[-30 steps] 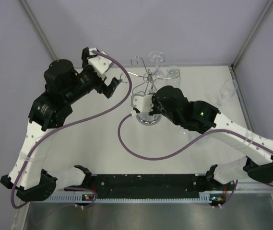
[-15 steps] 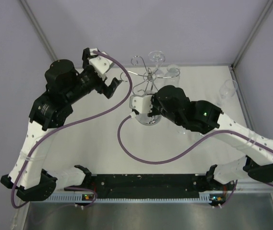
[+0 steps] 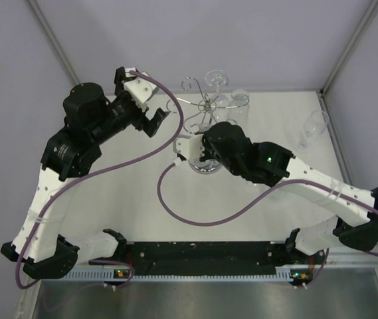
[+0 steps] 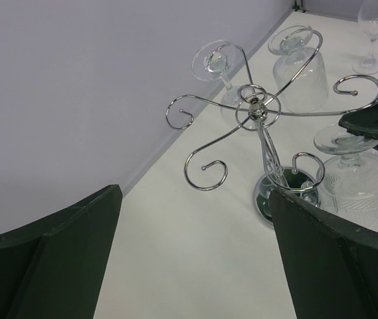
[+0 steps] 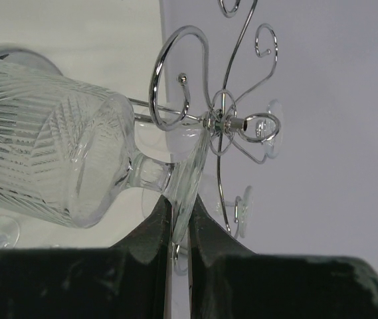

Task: Place the wine glass upside down on the wine glass rack
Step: Turn the wine glass upside down at the wine rack.

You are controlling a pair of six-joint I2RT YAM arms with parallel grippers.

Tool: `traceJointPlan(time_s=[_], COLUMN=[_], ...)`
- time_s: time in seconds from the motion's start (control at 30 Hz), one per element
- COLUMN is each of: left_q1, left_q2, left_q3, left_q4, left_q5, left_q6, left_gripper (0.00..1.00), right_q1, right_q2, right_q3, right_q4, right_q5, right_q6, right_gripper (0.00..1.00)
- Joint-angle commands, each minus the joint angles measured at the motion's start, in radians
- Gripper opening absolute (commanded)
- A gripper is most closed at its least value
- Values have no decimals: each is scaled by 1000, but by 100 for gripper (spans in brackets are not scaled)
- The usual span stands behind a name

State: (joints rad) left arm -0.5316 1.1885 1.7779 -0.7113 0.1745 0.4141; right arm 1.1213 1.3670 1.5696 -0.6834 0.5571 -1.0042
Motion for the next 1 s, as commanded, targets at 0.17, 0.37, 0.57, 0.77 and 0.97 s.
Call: traceJointPlan(time_s=[0.17, 0.37, 0.57, 0.77, 0.97], left_q1=[2, 2, 2, 4, 2], left_q2=[-12, -16, -20, -26, -23], left_q3=[9, 6, 8, 6, 5], left_q4=[44, 46, 44, 42, 42], left_q5=[-4, -4, -6, -6, -6], left_q6=[-14, -12, -6, -1, 3], left_gripper=[99, 99, 99, 99, 99], right_q1=[14, 14, 9, -8, -21], right_q2=[17, 43, 70, 87, 107], right_q3=[6, 4, 12, 36, 66], right_q4=[127, 157, 180, 188, 189], right_q5=[52, 76, 92, 90, 81], right_q6=[-54, -89, -123, -143, -162], right_gripper=[0, 0, 0, 0, 0])
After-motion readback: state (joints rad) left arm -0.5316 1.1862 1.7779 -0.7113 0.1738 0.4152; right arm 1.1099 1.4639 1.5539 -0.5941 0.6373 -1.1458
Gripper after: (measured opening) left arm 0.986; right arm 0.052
